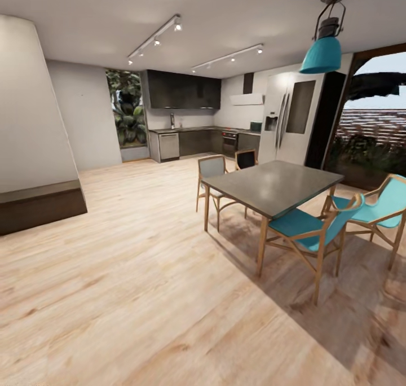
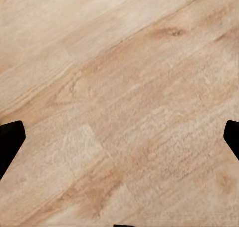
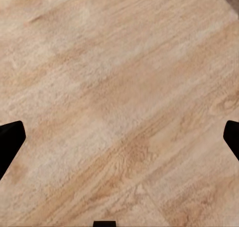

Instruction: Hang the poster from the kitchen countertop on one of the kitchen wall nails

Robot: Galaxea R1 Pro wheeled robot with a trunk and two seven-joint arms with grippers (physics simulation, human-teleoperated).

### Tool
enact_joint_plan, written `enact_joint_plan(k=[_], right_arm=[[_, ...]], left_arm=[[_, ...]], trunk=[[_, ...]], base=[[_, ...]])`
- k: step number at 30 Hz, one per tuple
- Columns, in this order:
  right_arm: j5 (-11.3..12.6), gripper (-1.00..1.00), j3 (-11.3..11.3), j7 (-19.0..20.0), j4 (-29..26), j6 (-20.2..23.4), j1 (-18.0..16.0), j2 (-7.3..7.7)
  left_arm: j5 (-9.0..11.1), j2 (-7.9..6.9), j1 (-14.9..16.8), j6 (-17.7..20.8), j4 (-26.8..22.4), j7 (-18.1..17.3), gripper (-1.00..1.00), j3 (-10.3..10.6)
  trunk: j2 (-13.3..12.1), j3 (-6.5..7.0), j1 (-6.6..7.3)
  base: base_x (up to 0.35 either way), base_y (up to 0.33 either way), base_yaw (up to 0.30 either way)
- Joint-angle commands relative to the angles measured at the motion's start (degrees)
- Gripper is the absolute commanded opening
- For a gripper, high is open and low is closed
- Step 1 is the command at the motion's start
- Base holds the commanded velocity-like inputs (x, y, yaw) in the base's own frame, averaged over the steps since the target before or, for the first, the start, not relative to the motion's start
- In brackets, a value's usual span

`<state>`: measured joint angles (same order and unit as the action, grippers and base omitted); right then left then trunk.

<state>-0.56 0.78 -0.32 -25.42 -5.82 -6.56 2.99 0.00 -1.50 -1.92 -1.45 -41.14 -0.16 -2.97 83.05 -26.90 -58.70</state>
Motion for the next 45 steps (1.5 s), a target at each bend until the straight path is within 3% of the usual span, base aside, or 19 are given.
enact_joint_plan(k=[1, 20, 38, 45], right_arm=[[-0.1, 1.0, 0.1, 0.0, 0.0, -0.2, 0.0, 0.02], [-0.1, 1.0, 0.0, 0.1, 0.0, -0.2, 0.0, 0.18], [0.0, 1.0, -0.1, 0.1, 0.0, -0.2, 0.0, 0.2], [0.0, 1.0, -0.2, 0.1, 0.1, -2.8, 0.0, 0.33]], left_arm=[[0.0, 0.0, 0.0, -0.1, 0.0, 0.0, 1.0, 0.0], [0.0, 0.0, 0.0, -0.1, 0.0, 0.0, 1.0, 0.0], [0.0, 0.0, 0.0, -0.2, 0.0, -0.1, 1.0, 0.0], [-0.1, 0.0, 0.0, -0.2, 0.0, -0.1, 1.0, 0.0]], trunk=[[0.0, -0.05, -0.03], [0.0, -0.06, -0.03], [0.0, -0.06, -0.03], [0.0, -0.06, -0.03]], base=[[0.23, 0.282, 0.128], [0.241, 0.277, 0.01], [0.306, 0.167, 0.179], [0.321, 0.138, 0.005]])
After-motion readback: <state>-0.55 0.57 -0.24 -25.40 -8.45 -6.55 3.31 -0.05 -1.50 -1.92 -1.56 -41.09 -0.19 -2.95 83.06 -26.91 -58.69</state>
